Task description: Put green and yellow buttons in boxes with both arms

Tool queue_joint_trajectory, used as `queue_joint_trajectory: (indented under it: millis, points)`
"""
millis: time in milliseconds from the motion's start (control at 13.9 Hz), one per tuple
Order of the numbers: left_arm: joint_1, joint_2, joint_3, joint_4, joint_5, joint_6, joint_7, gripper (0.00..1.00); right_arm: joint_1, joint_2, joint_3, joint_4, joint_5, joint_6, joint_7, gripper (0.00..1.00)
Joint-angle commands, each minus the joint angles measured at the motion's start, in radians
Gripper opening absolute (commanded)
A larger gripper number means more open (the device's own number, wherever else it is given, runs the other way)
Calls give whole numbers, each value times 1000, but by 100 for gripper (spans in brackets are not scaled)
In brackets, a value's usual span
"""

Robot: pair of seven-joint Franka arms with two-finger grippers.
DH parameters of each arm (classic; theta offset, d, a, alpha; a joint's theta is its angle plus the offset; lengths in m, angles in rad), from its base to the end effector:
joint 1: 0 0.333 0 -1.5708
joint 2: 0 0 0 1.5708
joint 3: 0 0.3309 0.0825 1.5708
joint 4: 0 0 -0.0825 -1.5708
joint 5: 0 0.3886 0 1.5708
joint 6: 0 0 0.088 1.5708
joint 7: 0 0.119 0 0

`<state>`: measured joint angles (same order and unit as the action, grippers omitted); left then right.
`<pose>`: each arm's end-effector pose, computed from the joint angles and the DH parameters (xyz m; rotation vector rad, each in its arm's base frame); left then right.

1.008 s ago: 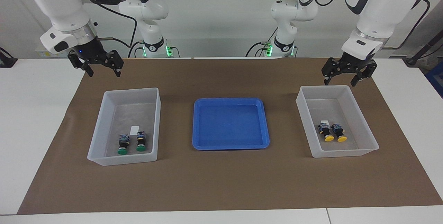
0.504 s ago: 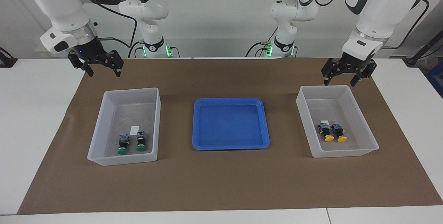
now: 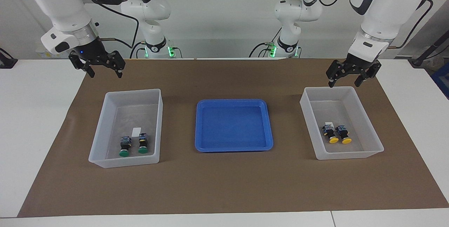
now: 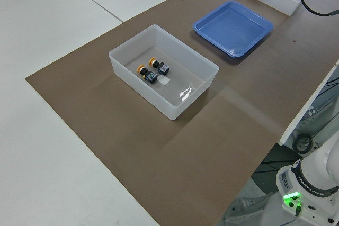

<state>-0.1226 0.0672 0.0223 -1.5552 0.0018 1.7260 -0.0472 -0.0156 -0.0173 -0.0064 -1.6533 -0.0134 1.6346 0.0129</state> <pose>0.5937 -0.0600 0.6107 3.1319 -0.0837 0.1624 0.5576 -0.0138 0.6032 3.1279 -0.0532 -0.0023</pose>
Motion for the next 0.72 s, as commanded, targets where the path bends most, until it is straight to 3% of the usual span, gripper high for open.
queue_joint_trajectory:
  millis: [0, 648]
  points:
    - [4, -38, 4, -74, 17, 66, -7, 100, -1, -10, 5, -16, -2, 10, 7, 100]
    - [6, -46, 5, -86, 17, 83, -8, 100, -1, -10, 5, -16, -2, 10, 7, 100]
